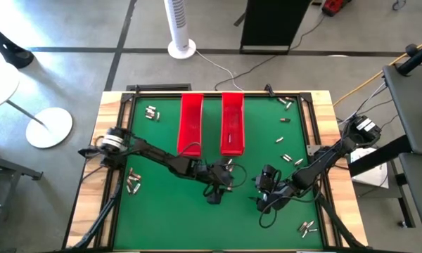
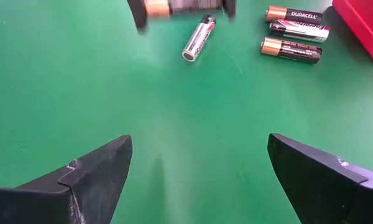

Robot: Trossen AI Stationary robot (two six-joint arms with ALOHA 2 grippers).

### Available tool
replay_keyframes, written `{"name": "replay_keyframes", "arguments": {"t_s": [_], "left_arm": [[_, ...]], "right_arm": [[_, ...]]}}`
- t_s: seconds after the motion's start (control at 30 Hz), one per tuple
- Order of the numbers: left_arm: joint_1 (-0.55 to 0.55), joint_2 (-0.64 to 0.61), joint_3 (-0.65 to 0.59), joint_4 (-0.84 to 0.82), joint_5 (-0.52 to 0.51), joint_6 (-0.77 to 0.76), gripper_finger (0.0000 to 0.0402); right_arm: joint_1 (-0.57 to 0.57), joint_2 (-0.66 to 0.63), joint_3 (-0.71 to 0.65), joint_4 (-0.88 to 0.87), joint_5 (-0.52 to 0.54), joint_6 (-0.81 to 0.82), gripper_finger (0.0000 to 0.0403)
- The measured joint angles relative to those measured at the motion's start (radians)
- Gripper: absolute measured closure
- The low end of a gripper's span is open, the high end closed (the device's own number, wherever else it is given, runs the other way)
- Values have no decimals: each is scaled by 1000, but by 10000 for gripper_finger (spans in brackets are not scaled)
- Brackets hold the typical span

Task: Sort batteries
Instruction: Put the black battery into the left red bin

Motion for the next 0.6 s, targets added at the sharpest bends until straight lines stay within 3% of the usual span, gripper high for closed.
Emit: {"name": "replay_keyframes", "arguments": {"t_s": [0.3,0.6], "left_arm": [[33,-233,-3,-212,7,4,186],[164,-399,-16,-483,-29,3,189]], "right_arm": [[0,0,-5,6,25,-10,35],[36,0,-31,54,27,12,35]]}}
